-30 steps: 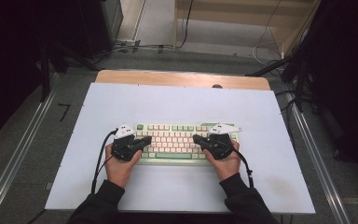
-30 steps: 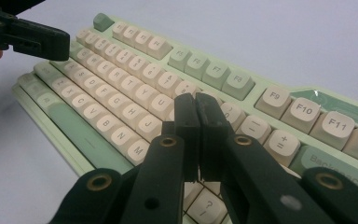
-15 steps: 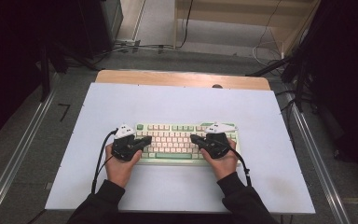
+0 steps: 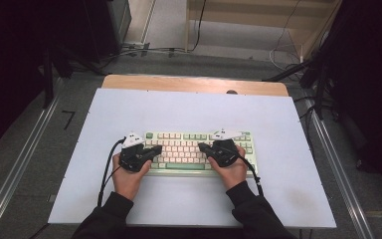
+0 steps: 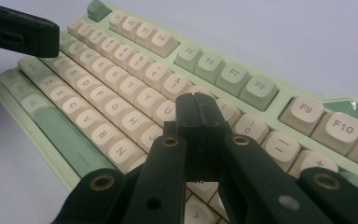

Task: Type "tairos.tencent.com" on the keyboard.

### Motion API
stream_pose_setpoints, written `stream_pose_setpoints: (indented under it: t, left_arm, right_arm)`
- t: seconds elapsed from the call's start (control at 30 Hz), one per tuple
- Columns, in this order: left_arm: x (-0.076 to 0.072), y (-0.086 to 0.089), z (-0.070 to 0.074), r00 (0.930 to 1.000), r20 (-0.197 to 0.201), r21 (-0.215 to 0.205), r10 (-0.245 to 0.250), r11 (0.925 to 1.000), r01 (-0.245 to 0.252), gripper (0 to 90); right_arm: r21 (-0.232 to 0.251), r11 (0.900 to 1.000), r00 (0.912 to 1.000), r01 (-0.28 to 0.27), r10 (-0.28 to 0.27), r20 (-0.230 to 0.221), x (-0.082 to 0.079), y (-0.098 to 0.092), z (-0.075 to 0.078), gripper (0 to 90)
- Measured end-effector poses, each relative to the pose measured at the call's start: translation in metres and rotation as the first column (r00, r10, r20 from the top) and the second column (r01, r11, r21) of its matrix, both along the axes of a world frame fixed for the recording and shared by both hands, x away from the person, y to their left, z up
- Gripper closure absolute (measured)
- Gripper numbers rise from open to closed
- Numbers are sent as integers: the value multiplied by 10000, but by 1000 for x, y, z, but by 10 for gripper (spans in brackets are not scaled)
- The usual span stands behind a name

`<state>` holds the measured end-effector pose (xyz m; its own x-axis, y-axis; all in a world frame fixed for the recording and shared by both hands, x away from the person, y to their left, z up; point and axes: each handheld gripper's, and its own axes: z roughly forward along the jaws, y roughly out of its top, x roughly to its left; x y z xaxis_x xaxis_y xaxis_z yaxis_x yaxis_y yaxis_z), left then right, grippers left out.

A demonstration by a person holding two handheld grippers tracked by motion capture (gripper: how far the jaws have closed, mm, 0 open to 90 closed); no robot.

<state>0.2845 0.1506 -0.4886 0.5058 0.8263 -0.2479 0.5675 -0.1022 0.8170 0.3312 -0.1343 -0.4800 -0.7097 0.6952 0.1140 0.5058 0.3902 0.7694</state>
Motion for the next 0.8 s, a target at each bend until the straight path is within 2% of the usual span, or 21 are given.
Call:
stream_pose_setpoints:
  t: [0.17,0.2,0.33,0.4,0.47,0.5,0.53,0.6,0.7,0.8]
  left_arm:
    - [0,1,0,10000,39,-52,25,10000,-25,898]
    - [0,1,1,10000,26,-87,41,10000,-41,855]
    - [0,2,1,10000,73,-181,9,9998,-8,823]
    - [0,2,1,9999,103,-249,12,9997,-10,728]
    - [0,1,2,9992,351,-245,165,9996,-156,627]
    - [0,1,2,9992,351,-245,165,9996,-156,570]
    - [-1,1,2,9988,424,-226,232,9995,-223,570]
    - [-1,1,3,9981,503,-198,361,9992,-351,468]
    - [-1,1,4,9969,587,-162,518,9986,-509,433]
    - [-2,2,5,9960,684,-314,580,9979,-560,405]
  right_arm:
    - [-1,10000,10000,-6,6,-39,2,4,-1,875]
    - [-19,10000,10000,-24,24,-45,3,4,-1,875]
    - [-74,10000,10000,-13,12,-82,4,5,-3,875]
    - [-57,10000,10000,11,-11,-66,4,5,-3,875]
    - [-20,10000,10000,39,-39,-83,4,5,-2,875]
    - [-32,10000,10000,25,-26,-89,4,5,-2,875]
    - [-32,10000,10000,25,-26,-89,4,5,-2,875]
    - [-46,10000,10000,-6,5,-92,5,6,-3,875]
    - [-50,10000,9999,8,-8,-100,5,7,-3,875]
    - [-67,10000,9999,-9,8,-103,5,7,-3,875]
